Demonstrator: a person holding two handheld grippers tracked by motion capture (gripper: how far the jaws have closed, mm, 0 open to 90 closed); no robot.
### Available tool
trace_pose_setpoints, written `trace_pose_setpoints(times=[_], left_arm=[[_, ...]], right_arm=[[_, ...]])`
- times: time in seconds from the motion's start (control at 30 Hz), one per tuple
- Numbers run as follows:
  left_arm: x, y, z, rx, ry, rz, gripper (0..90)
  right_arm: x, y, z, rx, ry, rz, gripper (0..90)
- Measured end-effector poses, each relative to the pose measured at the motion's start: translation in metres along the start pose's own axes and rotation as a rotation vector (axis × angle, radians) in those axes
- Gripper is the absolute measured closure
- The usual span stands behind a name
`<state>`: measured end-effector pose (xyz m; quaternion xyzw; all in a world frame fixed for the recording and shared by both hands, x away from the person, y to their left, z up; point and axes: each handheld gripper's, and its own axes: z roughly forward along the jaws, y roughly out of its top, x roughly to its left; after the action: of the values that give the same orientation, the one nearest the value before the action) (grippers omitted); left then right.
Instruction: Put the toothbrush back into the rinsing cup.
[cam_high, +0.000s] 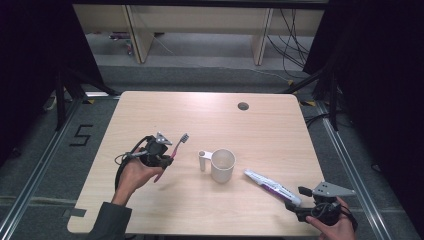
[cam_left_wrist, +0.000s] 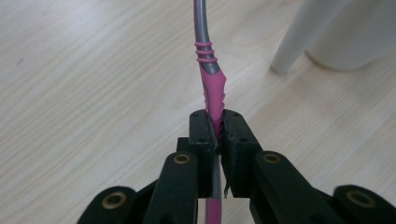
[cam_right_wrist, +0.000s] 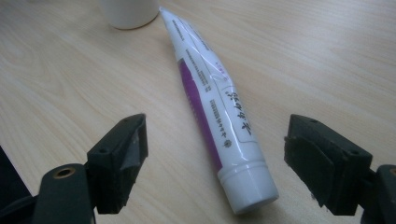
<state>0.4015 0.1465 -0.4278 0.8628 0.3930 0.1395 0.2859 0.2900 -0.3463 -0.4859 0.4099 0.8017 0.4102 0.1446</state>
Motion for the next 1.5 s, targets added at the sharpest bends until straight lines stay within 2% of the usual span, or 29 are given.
trace_pose_setpoints(times=[0.03, 0.07, 0.1, 0.13, 0.27, 0.3, 0.33, 0.4, 0.47, 0.53, 0.67, 0.7, 0.77, 0.83, 0.9, 0.97, 1.0, 1.2, 1.23, 1.27, 1.3, 1.33, 1.4, 1.43, 1.47, 1.5], left_arm=[[-0.001, -0.001, 0.000, -0.008, 0.010, 0.003, 83.0], [-0.004, -0.002, 0.000, -0.020, 0.016, -0.015, 83.0], [-0.004, -0.002, 0.000, -0.020, 0.016, -0.015, 83.0], [-0.006, -0.004, -0.001, -0.068, 0.021, -0.031, 83.0], [-0.008, -0.005, -0.005, -0.143, 0.023, -0.046, 83.0], [-0.008, -0.005, -0.006, -0.155, 0.017, -0.037, 83.0], [-0.009, -0.005, -0.006, -0.185, 0.017, -0.045, 83.0], [-0.010, -0.005, -0.007, -0.210, 0.013, -0.059, 83.0], [-0.012, -0.004, -0.008, -0.255, 0.020, -0.069, 83.0], [-0.012, -0.004, -0.011, -0.290, 0.024, -0.072, 83.0], [-0.016, -0.003, -0.013, -0.395, 0.014, -0.119, 83.0], [-0.017, -0.004, -0.013, -0.411, 0.018, -0.128, 83.0], [-0.019, -0.004, -0.013, -0.449, 0.024, -0.130, 83.0], [-0.021, -0.003, -0.012, -0.472, 0.009, -0.136, 83.0], [-0.025, -0.002, -0.012, -0.493, 0.015, -0.137, 83.0], [-0.027, 0.000, -0.012, -0.513, 0.000, -0.142, 83.0], [-0.028, 0.000, -0.012, -0.523, -0.004, -0.141, 83.0], [-0.032, 0.007, -0.013, -0.564, -0.008, -0.145, 83.0], [-0.034, 0.011, -0.014, -0.585, -0.017, -0.149, 83.0], [-0.035, 0.013, -0.016, -0.594, -0.008, -0.143, 83.0], [-0.036, 0.015, -0.017, -0.599, -0.014, -0.138, 83.0], [-0.038, 0.017, -0.017, -0.607, -0.017, -0.142, 83.0], [-0.039, 0.018, -0.017, -0.617, -0.010, -0.140, 83.0], [-0.040, 0.021, -0.018, -0.622, -0.017, -0.138, 83.0], [-0.041, 0.022, -0.018, -0.622, -0.019, -0.136, 83.0], [-0.042, 0.025, -0.018, -0.628, -0.011, -0.133, 83.0]], right_arm=[[-0.001, 0.000, 0.000, -0.002, -0.006, -0.016, 22.2], [-0.001, 0.000, 0.000, -0.001, -0.006, -0.016, 22.2], [0.001, 0.000, 0.000, 0.006, 0.003, 0.014, 22.2], [0.001, 0.000, 0.000, 0.008, 0.007, 0.011, 22.3], [0.001, 0.000, 0.000, 0.004, 0.006, 0.014, 22.3], [0.001, 0.000, 0.000, 0.008, 0.005, 0.012, 22.3], [-0.001, 0.000, 0.000, 0.001, -0.005, -0.016, 22.3], [-0.001, 0.000, 0.000, -0.001, -0.008, -0.014, 22.1], [0.001, 0.000, 0.000, 0.001, 0.003, 0.016, 22.2], [0.001, 0.000, 0.000, 0.005, 0.001, 0.017, 22.2], [0.001, 0.000, 0.000, 0.001, 0.001, 0.017, 22.2], [-0.001, 0.000, 0.000, 0.000, -0.002, 0.004, 22.1], [-0.001, 0.000, 0.000, -0.004, -0.002, -0.002, 22.2], [0.000, 0.000, 0.000, -0.006, 0.002, 0.016, 22.2], [0.000, 0.000, 0.000, -0.004, 0.003, 0.015, 22.2], [0.000, 0.000, 0.000, -0.006, 0.003, 0.017, 22.2], [-0.001, 0.001, 0.000, -0.012, -0.004, -0.002, 22.2], [-0.001, 0.001, -0.001, -0.014, -0.005, -0.003, 22.2], [-0.002, 0.000, 0.000, -0.012, -0.003, -0.004, 22.2], [-0.001, 0.000, 0.000, -0.012, 0.000, -0.003, 22.2], [0.000, 0.000, -0.001, -0.007, 0.006, 0.022, 22.2], [-0.001, 0.001, 0.000, -0.014, 0.003, -0.002, 22.2], [-0.001, 0.000, 0.000, -0.010, 0.000, 0.001, 22.1], [0.002, 0.000, -0.001, 0.004, 0.011, 0.047, 22.1], [0.002, 0.000, -0.001, 0.004, 0.011, 0.047, 22.1], [0.001, 0.000, -0.001, -0.009, 0.005, 0.025, 22.2]])
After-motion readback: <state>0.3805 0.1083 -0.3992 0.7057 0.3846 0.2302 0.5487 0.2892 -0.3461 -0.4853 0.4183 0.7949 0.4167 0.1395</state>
